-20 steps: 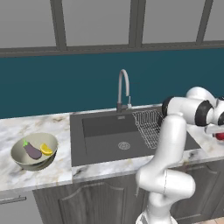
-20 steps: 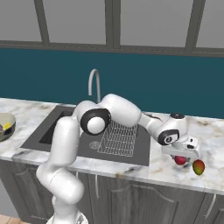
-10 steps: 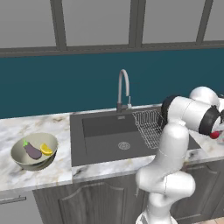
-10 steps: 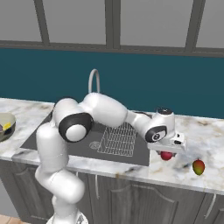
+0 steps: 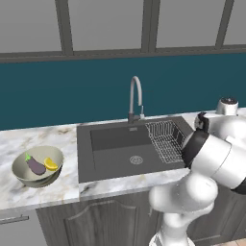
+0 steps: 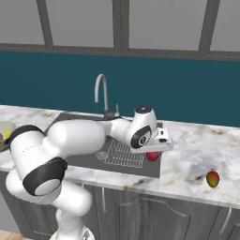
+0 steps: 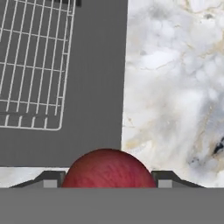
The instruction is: There is a mixed pile of frozen fruits and vegetables on the counter. Locate all the frozen vegetables and place the items in a bowl on the counter. Take all the frozen fruits and defrost them in a running sink.
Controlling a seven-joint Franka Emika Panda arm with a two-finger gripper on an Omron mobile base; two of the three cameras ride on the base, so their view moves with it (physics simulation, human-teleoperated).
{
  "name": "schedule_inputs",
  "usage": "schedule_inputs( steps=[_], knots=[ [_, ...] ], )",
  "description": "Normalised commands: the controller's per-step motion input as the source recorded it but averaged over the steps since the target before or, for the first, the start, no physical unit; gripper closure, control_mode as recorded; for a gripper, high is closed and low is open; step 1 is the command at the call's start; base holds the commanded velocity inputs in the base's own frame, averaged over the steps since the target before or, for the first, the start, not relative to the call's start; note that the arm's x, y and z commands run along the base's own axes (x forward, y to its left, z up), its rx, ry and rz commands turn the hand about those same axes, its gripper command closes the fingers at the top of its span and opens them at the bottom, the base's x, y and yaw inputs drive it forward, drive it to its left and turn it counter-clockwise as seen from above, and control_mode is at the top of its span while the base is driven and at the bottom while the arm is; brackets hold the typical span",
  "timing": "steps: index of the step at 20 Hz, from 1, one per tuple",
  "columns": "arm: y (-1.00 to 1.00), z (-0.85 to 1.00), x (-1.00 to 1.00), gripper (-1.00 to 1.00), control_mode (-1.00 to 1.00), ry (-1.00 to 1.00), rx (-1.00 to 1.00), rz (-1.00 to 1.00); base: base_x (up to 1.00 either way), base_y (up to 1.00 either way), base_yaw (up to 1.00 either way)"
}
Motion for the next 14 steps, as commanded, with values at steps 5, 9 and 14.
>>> schedule_inputs(
  steps=[5, 9, 14],
  knots=[
    [1.0, 0.44, -0.04, 1.0, -1.0, 0.0, 0.0, 0.23, 0.0, 0.0, 0.0],
    [1.0, 0.26, -0.16, 1.0, -1.0, 0.0, 0.0, 0.18, 0.0, 0.0, 0.0],
    [1.0, 0.05, -0.14, 1.0, -1.0, 0.0, -0.02, 0.13, 0.0, 0.0, 0.0]
  ],
)
